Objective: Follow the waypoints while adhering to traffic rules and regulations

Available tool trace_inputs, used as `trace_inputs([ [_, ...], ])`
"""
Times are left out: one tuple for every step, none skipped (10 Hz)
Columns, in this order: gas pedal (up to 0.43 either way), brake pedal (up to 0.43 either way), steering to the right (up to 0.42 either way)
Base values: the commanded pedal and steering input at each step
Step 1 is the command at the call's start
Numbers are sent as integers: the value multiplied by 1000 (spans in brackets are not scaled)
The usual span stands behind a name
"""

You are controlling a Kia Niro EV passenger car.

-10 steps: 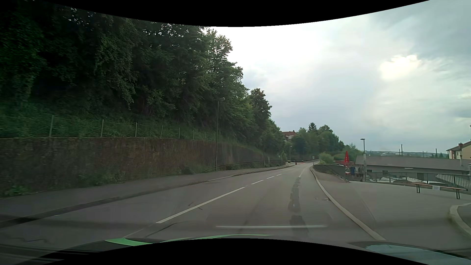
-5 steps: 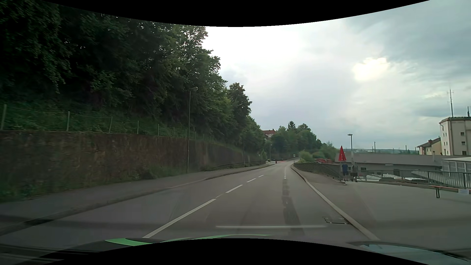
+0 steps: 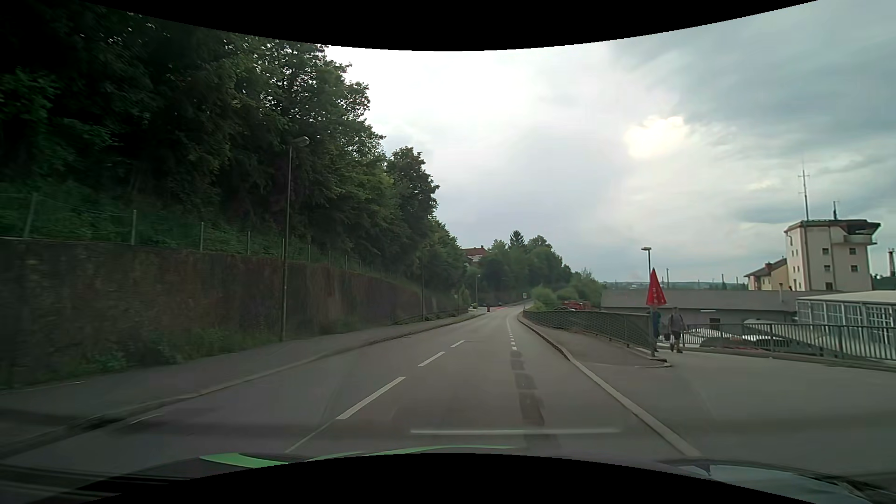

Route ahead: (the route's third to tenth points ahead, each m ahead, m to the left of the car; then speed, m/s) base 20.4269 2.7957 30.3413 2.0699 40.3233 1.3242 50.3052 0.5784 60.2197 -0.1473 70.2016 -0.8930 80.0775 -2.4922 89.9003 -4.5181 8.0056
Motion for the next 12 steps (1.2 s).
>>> trace_inputs([
  [228, 0, 75],
  [228, 0, 66],
  [228, 0, 56],
  [228, 0, 46],
  [220, 0, 36],
  [209, 0, 28],
  [209, 0, 25],
  [209, 0, 24],
  [209, 0, 21],
  [209, 0, 18],
  [209, 0, 15],
  [209, 0, 14],
])
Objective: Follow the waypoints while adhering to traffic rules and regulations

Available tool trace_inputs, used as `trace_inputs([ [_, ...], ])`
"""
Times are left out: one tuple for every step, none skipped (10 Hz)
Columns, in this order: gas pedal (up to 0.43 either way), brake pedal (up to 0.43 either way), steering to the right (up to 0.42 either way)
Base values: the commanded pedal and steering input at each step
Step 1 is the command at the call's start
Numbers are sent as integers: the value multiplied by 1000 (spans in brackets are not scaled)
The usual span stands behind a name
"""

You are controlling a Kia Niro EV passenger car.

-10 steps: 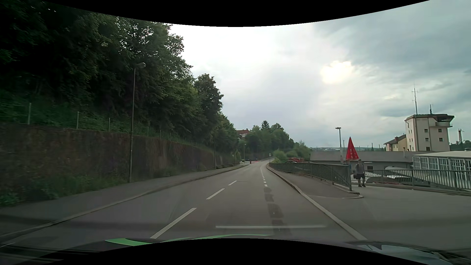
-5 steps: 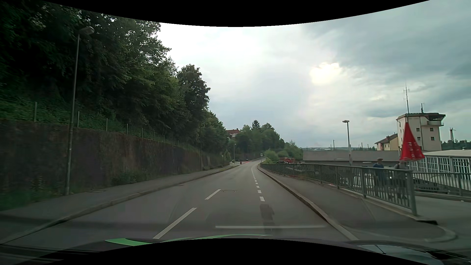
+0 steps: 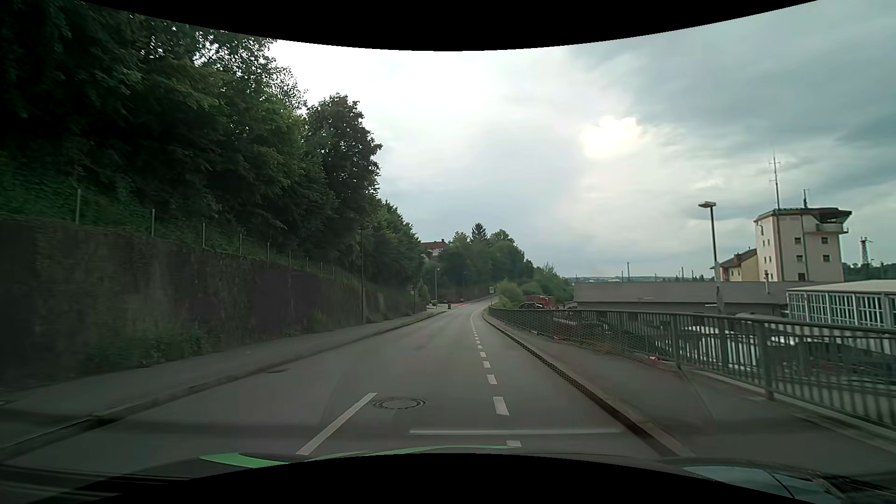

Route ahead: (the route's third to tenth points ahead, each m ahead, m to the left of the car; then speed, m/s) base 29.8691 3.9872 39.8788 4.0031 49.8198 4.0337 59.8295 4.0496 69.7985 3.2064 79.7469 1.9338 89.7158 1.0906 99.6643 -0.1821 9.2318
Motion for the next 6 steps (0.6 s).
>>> trace_inputs([
  [209, 0, 11],
  [197, 0, 6],
  [197, 0, 0],
  [189, 0, -3],
  [189, 0, -4],
  [177, 0, -5],
])
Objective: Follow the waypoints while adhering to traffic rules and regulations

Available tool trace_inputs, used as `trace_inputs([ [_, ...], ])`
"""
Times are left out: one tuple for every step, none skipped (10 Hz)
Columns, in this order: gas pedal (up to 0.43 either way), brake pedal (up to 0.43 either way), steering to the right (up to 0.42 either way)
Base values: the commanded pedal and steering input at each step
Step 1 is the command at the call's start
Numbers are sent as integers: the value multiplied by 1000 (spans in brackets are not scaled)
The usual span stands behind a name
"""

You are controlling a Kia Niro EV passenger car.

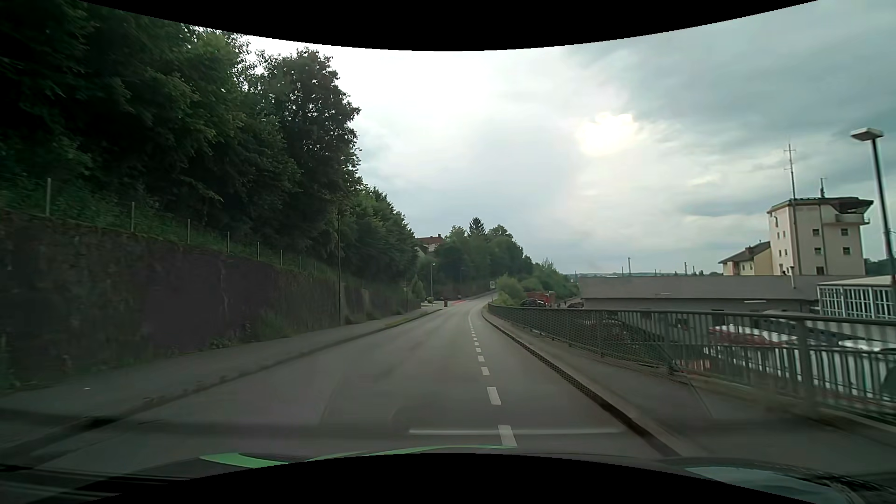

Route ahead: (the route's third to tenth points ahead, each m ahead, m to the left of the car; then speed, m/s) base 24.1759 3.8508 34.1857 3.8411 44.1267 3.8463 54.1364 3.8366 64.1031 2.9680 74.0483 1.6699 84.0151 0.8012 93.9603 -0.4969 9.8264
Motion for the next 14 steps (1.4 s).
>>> trace_inputs([
  [177, 0, -5],
  [169, 0, -5],
  [169, 0, -4],
  [169, 0, -4],
  [169, 0, -3],
  [169, 0, -2],
  [169, 0, 0],
  [169, 0, 1],
  [169, 0, 1],
  [169, 0, 1],
  [169, 0, 1],
  [169, 0, 1],
  [169, 0, 1],
  [157, 0, 1],
])
